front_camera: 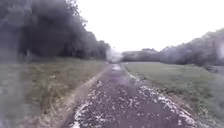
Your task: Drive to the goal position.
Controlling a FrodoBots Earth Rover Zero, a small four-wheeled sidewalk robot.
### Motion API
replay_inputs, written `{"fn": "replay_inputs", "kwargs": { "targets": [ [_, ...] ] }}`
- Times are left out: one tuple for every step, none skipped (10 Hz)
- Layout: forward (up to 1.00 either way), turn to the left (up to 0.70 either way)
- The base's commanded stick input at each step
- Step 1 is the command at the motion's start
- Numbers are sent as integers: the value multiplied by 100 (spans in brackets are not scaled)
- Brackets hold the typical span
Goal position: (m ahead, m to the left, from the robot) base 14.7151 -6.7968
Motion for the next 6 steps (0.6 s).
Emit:
{"fn": "replay_inputs", "kwargs": {
  "targets": [
    [70,-1],
    [70,-1],
    [70,-1],
    [70,-1],
    [70,-1],
    [70,-1]
  ]
}}
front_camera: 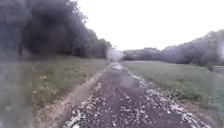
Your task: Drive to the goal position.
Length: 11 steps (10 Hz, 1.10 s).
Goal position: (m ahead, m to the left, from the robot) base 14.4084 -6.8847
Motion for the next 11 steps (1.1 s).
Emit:
{"fn": "replay_inputs", "kwargs": {
  "targets": [
    [70,-1],
    [70,-1],
    [70,-1],
    [70,-1],
    [70,-1],
    [70,0],
    [70,0],
    [70,-1],
    [70,-1],
    [70,-1],
    [70,-1]
  ]
}}
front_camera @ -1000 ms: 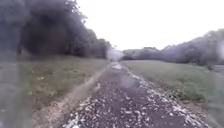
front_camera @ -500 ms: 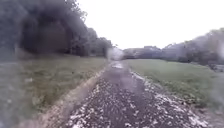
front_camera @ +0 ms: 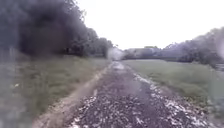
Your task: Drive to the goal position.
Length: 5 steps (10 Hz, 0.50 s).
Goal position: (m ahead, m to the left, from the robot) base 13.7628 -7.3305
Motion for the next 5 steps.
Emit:
{"fn": "replay_inputs", "kwargs": {
  "targets": [
    [70,-1],
    [70,-1],
    [70,-5],
    [70,-9],
    [70,-12]
  ]
}}
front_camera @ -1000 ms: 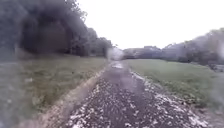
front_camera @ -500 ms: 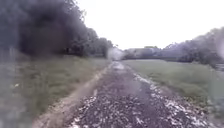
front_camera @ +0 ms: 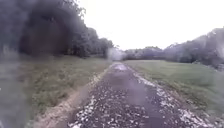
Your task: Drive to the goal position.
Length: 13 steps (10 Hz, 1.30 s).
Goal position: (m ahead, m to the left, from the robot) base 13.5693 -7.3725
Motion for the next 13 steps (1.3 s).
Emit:
{"fn": "replay_inputs", "kwargs": {
  "targets": [
    [70,-14],
    [70,-14],
    [70,-14],
    [70,-14],
    [70,-14],
    [70,-14],
    [70,-14],
    [70,-14],
    [70,-14],
    [70,-14],
    [70,-14],
    [70,-14],
    [70,-14]
  ]
}}
